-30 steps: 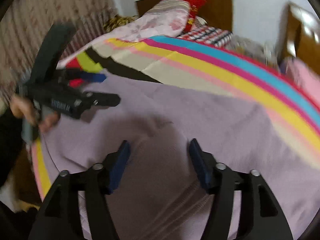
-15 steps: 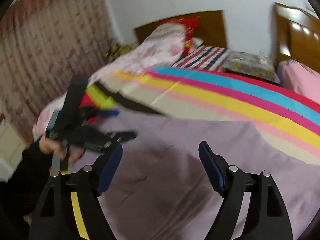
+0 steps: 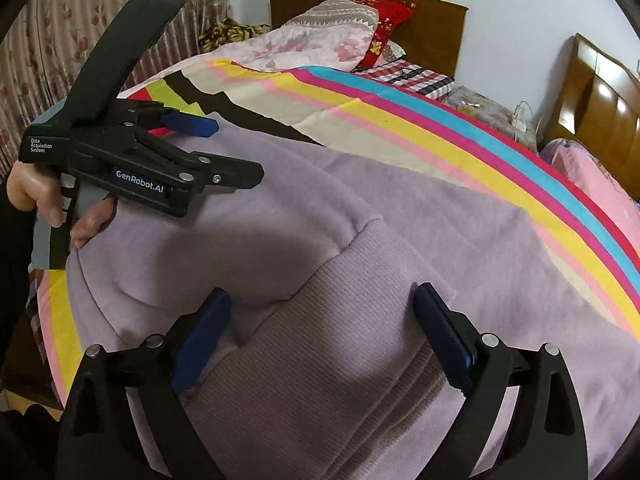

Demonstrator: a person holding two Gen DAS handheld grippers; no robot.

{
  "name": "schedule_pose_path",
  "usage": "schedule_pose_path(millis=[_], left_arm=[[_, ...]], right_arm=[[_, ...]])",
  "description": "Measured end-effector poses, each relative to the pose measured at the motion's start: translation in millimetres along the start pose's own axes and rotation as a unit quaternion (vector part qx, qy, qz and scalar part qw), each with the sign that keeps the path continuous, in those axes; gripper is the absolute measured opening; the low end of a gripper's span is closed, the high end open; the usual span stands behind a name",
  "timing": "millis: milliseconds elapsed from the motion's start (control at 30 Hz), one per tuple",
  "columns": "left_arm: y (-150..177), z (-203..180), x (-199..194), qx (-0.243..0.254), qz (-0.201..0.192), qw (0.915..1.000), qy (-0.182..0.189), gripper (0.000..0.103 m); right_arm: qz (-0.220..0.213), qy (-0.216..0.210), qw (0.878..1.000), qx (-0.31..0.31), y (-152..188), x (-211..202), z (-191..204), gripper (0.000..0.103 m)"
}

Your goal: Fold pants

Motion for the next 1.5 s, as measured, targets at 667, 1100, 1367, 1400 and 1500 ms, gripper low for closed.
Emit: schedule_pose_path(millis=[667,1100,1367,1400,1500], left_arm=[[9.0,-23.5,-56.5,-0.069,-0.072,0.9950,-0.009,0.101],[49.3,-127.2,-24.2,0.054,-0.013,0.9985,0.001,0.102],[-44.7,-228.4,-55.8,0.135,-0.056,0.9853,0.087,0.101],[-50.8,-245.8,-44.8,0.154,-0.048,0.9822,0.097,0.101],[-66.1,-286.5,24.1,0.178,0.011,0.9793,0.096,0.101]], right_arm=[[-0.025,0.046,0.993,0.108,105.4,-129.2,-47.7,0.094],[-0.002,0.085,0.979,0.183,179.4,-109.3,-101.7,0.094],[-0.058,0.111,0.963,0.238,185.5,-155.8,-129.7,0.094],[-0.072,0.120,0.959,0.246,184.0,-160.6,-139.4,0.094],[-0.059,0.121,0.959,0.250,178.5,-151.5,-161.3,0.094]])
Point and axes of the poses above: each gripper's, at about its wrist camera, not at the fingertips, and x roughly the way its jaws point, z to its left, y to its underside, the point moved 8 cm from there along x, roughly the way its jaws point, and after that the axes turned 5 degrees about z, right-handed, at the moved point
